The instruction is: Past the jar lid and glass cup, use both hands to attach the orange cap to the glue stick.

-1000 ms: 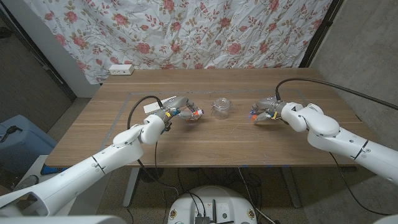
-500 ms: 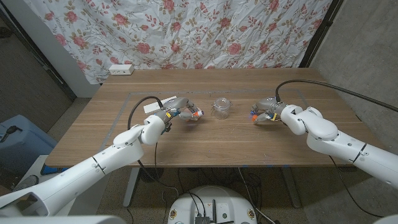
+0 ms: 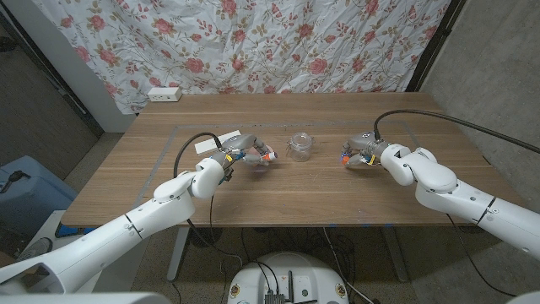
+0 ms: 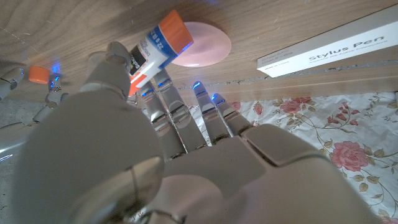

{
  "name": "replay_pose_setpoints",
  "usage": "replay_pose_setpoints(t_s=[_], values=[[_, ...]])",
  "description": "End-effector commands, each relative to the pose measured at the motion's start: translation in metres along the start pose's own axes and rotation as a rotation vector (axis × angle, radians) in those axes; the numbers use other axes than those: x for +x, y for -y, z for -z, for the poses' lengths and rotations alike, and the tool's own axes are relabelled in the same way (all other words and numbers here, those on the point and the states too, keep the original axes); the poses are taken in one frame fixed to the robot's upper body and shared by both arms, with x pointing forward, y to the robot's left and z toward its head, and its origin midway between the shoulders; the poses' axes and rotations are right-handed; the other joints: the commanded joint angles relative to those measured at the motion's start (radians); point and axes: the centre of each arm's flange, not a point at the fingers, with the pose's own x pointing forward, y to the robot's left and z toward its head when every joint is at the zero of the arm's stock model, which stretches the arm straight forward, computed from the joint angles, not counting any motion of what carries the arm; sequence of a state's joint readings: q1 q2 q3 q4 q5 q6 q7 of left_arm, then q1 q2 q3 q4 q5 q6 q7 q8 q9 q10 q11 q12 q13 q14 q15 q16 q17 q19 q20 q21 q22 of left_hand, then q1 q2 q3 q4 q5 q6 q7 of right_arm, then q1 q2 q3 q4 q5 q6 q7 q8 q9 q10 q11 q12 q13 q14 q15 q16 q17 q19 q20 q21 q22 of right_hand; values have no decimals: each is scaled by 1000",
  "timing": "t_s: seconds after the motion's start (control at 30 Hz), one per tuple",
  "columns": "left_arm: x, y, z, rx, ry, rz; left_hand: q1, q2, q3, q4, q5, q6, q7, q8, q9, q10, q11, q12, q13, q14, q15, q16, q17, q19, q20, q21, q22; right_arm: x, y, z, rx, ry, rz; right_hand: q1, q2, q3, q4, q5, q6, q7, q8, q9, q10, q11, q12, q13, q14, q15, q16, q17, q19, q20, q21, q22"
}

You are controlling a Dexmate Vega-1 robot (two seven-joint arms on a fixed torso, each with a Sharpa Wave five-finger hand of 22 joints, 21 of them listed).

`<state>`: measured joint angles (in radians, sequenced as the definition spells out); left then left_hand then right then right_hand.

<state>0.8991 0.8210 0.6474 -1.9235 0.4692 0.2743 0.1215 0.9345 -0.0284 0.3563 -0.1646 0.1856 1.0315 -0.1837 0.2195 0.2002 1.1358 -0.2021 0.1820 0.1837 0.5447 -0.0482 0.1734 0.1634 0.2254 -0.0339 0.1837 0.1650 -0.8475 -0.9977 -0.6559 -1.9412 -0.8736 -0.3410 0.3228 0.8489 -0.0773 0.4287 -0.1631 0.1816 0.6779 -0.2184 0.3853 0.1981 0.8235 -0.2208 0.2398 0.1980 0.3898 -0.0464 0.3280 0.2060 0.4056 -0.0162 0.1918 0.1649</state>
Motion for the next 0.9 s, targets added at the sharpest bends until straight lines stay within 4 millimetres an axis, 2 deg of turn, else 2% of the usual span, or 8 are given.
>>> replay_pose_setpoints(t_s=[0.03, 0.3, 0.9], values=[[-2, 0, 0, -2, 2, -1, -26, 44, 3, 4, 4, 101, 6, 5, 5, 25, -22, 7, 5, -7, -119, 6, 3, -1, -2, 3, 4, 1, 0, -2, 4, 6, 16, 10, 20, -5, 1, 5, 35, -1, 18, 4, 32, -1, -2, 3, 21, -127, 12, 5, 8, -6, -1, 3], [-3, 1, -1, -2, 1, -5, -27, 45, 3, 3, 4, 102, 8, 5, 5, 25, -22, 7, 5, -7, -119, 6, 3, -2, -3, 3, 4, 1, 1, -1, 14, 8, 23, 28, 34, -19, 2, 1, 94, -2, 34, 4, 82, -1, -7, 5, 39, -134, 19, 8, 11, -10, -2, 3], [-4, 1, -3, -2, 13, -7, -26, 47, 3, 1, 4, 103, 8, 4, 4, 26, -22, 8, 5, -8, -118, 7, 3, -1, -3, 4, 4, -1, 1, 4, 39, -2, 49, 64, 60, -52, 2, 2, 184, -2, 51, 3, 183, -1, -13, 6, 108, -146, 59, 23, 45, -17, 0, 2]])
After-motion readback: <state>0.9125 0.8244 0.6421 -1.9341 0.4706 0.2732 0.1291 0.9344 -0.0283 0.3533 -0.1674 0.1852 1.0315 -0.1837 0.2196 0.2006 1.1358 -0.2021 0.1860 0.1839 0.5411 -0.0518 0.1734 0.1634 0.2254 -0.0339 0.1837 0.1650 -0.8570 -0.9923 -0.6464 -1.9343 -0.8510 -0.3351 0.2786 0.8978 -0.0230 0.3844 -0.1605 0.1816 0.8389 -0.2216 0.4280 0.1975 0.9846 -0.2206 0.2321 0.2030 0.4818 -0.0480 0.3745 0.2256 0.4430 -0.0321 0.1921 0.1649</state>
